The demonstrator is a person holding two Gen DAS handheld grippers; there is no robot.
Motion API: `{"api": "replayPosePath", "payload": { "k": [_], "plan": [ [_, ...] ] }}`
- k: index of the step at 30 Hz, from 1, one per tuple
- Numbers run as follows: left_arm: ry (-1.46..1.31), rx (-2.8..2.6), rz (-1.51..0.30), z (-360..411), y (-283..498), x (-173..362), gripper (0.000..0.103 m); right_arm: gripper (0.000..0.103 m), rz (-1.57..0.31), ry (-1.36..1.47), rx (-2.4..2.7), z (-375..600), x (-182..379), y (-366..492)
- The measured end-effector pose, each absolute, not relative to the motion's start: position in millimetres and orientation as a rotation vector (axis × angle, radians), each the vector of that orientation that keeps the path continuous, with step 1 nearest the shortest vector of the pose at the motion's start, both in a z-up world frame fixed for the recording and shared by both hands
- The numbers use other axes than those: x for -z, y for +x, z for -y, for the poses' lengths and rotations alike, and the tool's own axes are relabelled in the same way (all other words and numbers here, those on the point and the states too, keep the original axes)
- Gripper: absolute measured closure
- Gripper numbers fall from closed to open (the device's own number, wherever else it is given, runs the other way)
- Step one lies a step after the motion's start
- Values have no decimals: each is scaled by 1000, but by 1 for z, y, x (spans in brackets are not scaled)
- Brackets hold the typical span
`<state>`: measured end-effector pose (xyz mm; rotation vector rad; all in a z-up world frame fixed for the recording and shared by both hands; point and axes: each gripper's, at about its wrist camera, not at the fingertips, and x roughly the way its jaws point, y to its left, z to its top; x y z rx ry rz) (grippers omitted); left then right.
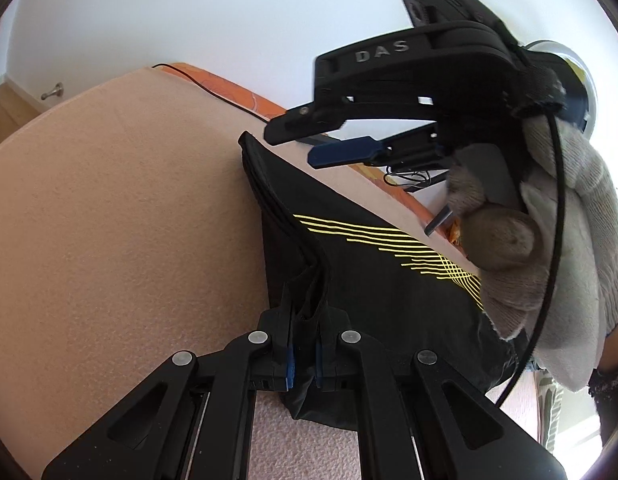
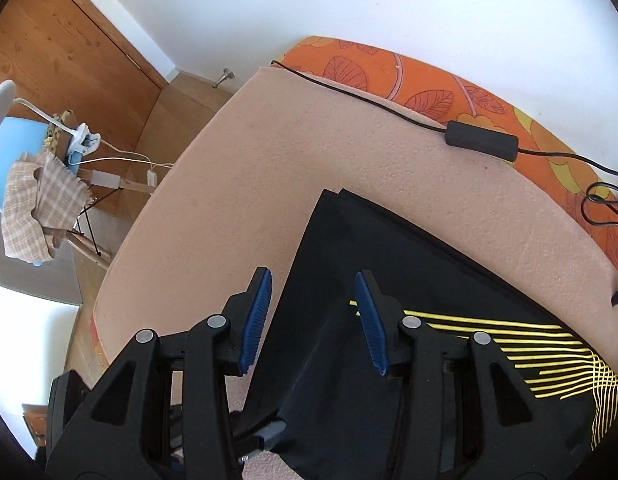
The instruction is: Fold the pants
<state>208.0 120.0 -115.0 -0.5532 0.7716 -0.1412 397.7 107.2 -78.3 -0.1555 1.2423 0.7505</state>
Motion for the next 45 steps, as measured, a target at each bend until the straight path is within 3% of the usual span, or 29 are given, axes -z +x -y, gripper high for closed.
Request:
{"api": "replayPosePath", "payload": {
  "k": [12,19,20,21,24,27,45],
  "plan": [
    [-541,158,-769,-109,214,113,98,57,-1295,-364,-669,-162,108,411],
    [-538,164,-769,-115,208,112,98,57,-1278,-639,-572,-186,129,405],
    [-538,165,-769,-114,207,111,98,58,-1267,-646,-571,-186,129,405],
    [-537,166,-769,-114,207,111,98,65,-1270,-651,-569,-186,129,405],
    [-532,172,-768,-111,206,109,98,85,-1273,-622,-580,-182,129,405],
    [-535,176,-764,-115,208,107,98,96,-1257,-620,-565,-177,128,407],
    [-485,333,-710,-62,207,80,98,97,-1131,-100,-588,-23,45,435]
  ]
}}
